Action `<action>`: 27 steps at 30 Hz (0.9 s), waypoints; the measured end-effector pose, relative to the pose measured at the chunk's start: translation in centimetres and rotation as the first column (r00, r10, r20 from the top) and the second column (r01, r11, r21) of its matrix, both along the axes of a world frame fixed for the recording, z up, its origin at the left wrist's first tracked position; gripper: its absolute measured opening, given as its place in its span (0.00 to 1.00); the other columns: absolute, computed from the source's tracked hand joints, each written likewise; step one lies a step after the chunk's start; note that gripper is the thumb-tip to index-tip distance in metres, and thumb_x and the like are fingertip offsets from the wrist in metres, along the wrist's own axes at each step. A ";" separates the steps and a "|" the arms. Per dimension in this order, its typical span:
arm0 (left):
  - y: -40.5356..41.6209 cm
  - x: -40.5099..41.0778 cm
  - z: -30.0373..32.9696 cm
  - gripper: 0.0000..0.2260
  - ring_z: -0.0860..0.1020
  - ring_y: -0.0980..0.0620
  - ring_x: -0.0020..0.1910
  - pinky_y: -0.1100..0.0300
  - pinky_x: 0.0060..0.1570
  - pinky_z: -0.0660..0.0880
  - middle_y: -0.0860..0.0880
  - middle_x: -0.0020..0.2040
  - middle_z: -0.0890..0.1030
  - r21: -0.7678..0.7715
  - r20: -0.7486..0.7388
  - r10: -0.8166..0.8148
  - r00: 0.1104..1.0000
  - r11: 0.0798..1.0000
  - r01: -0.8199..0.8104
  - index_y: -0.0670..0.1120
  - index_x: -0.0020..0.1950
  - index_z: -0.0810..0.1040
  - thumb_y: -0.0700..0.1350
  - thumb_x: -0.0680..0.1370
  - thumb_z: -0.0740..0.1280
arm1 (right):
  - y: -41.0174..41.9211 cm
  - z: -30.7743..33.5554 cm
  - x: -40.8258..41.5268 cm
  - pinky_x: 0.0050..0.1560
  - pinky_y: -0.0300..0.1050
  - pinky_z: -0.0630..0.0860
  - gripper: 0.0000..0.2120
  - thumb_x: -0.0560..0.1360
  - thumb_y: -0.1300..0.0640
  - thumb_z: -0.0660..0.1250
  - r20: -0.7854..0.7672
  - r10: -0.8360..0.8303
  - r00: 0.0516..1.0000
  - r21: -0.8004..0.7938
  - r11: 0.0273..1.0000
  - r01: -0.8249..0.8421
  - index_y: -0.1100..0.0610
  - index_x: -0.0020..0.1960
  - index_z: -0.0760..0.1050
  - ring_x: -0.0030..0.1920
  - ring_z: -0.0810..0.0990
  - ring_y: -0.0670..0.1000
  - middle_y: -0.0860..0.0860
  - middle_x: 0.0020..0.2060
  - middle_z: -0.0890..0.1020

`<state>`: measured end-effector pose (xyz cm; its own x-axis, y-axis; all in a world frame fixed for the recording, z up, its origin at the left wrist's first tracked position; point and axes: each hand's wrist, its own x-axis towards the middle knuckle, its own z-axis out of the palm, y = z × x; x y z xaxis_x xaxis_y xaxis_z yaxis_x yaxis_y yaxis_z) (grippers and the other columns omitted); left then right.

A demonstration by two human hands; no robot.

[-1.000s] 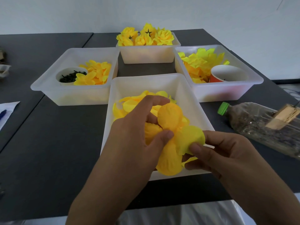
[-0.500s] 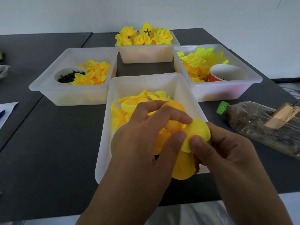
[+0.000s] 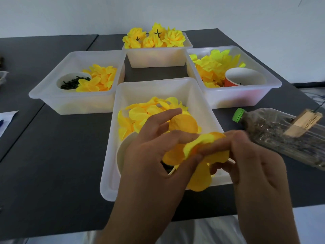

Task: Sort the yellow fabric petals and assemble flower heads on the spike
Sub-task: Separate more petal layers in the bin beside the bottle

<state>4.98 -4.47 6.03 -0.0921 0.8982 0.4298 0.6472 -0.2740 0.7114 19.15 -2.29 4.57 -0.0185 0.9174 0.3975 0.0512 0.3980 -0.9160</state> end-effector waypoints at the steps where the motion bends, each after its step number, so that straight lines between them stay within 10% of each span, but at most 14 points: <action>1: 0.0 0.1 -0.3 0.09 0.72 0.60 0.65 0.57 0.54 0.76 0.64 0.67 0.73 0.021 0.031 0.034 0.999 0.999 -0.035 0.60 0.48 0.83 0.56 0.69 0.71 | -0.2 0.0 -0.2 0.32 0.38 0.78 0.17 0.76 0.47 0.56 0.048 -0.001 0.999 0.032 0.999 -0.001 0.42 0.39 0.82 0.38 0.81 0.45 0.43 0.37 0.82; 7: 0.0 0.9 -1.4 0.03 0.77 0.56 0.55 0.65 0.49 0.74 0.60 0.55 0.77 0.097 0.186 0.302 0.935 0.941 -0.323 0.57 0.40 0.79 0.54 0.72 0.70 | -0.6 -0.7 -0.8 0.36 0.33 0.78 0.05 0.72 0.47 0.65 0.247 -0.176 0.953 0.156 0.978 0.140 0.39 0.44 0.79 0.43 0.81 0.44 0.41 0.40 0.80; 11: 0.2 -1.4 -1.1 0.05 0.80 0.57 0.38 0.61 0.40 0.77 0.53 0.38 0.83 -0.035 0.626 0.244 0.741 0.958 -0.286 0.51 0.43 0.81 0.52 0.75 0.69 | 0.5 -0.3 1.8 0.39 0.27 0.74 0.07 0.75 0.52 0.66 0.289 -0.354 0.890 0.249 0.925 0.288 0.39 0.45 0.76 0.41 0.79 0.39 0.38 0.41 0.79; 14: 0.7 -3.6 -0.6 0.09 0.79 0.56 0.33 0.61 0.33 0.77 0.50 0.35 0.83 -0.136 0.731 0.212 0.648 0.977 -0.166 0.49 0.47 0.81 0.50 0.72 0.65 | 1.9 -0.9 5.2 0.52 0.47 0.79 0.12 0.74 0.42 0.64 0.171 -0.299 0.939 0.085 0.954 0.289 0.47 0.48 0.80 0.50 0.82 0.50 0.49 0.47 0.83; 24: 4.9 -3.1 1.4 0.08 0.81 0.51 0.40 0.55 0.40 0.79 0.50 0.41 0.83 -0.126 0.430 0.104 0.897 0.991 -0.054 0.55 0.46 0.81 0.46 0.80 0.64 | 1.9 -2.0 6.7 0.47 0.65 0.79 0.28 0.65 0.29 0.67 0.030 -0.180 0.983 -0.130 0.975 0.182 0.53 0.48 0.81 0.50 0.83 0.60 0.56 0.50 0.84; 27: 7.2 -3.2 1.7 0.06 0.78 0.61 0.41 0.73 0.35 0.71 0.57 0.37 0.80 -0.031 0.193 0.152 0.969 0.988 -0.149 0.54 0.45 0.80 0.48 0.79 0.65 | 1.9 -2.1 7.3 0.44 0.64 0.80 0.26 0.64 0.31 0.69 -0.002 -0.193 0.981 -0.156 0.969 0.191 0.52 0.46 0.82 0.50 0.83 0.60 0.54 0.48 0.84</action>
<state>1.79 2.70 7.76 -0.3067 0.8745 0.3756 0.5293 -0.1713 0.8309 26.46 -0.40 2.43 0.1694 0.9534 0.2495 0.0970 0.2358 -0.9669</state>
